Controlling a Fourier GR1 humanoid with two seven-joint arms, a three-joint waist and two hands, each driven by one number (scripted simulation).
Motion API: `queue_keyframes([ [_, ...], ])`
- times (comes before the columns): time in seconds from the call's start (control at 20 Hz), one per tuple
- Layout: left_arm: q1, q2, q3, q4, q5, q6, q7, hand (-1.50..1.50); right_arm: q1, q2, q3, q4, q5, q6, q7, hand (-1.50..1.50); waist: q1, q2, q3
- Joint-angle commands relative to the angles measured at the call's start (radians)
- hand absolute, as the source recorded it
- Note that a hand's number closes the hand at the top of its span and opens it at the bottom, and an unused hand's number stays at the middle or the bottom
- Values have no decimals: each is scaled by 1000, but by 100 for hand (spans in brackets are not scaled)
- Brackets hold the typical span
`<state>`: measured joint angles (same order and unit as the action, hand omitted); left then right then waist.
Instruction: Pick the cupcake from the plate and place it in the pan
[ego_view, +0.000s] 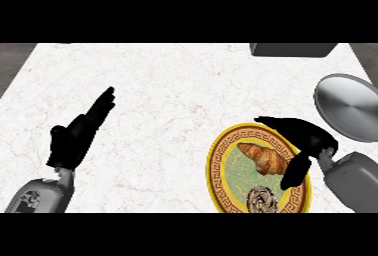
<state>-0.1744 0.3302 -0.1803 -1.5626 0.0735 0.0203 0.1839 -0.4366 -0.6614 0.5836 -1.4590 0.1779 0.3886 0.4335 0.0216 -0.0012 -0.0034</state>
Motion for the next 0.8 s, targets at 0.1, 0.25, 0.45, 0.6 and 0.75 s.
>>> queue_keyframes([
  [0.1, -22, 13, 22, 6, 12, -24, 12, 0, -161, 108, 95, 24, -88, 296, 303, -150, 10, 3, 0],
  [0.25, 39, -15, 14, 18, -14, -6, -65, 0, -126, 183, 112, -38, -160, 353, 436, -150, -16, -1, 1],
  [0.45, 25, -20, 35, -16, -15, -5, -9, 0, -105, 218, 103, -69, -185, 383, 553, -150, -21, -2, 3],
  [0.6, 41, 13, 41, -69, -5, -35, 25, 0, -149, 212, 101, -103, -217, 393, 650, -150, -20, -4, 2],
  [0.75, 29, -20, 20, -45, -47, -12, 14, 0, -135, 249, 140, -28, -134, 358, 612, -150, -18, 0, 3],
])
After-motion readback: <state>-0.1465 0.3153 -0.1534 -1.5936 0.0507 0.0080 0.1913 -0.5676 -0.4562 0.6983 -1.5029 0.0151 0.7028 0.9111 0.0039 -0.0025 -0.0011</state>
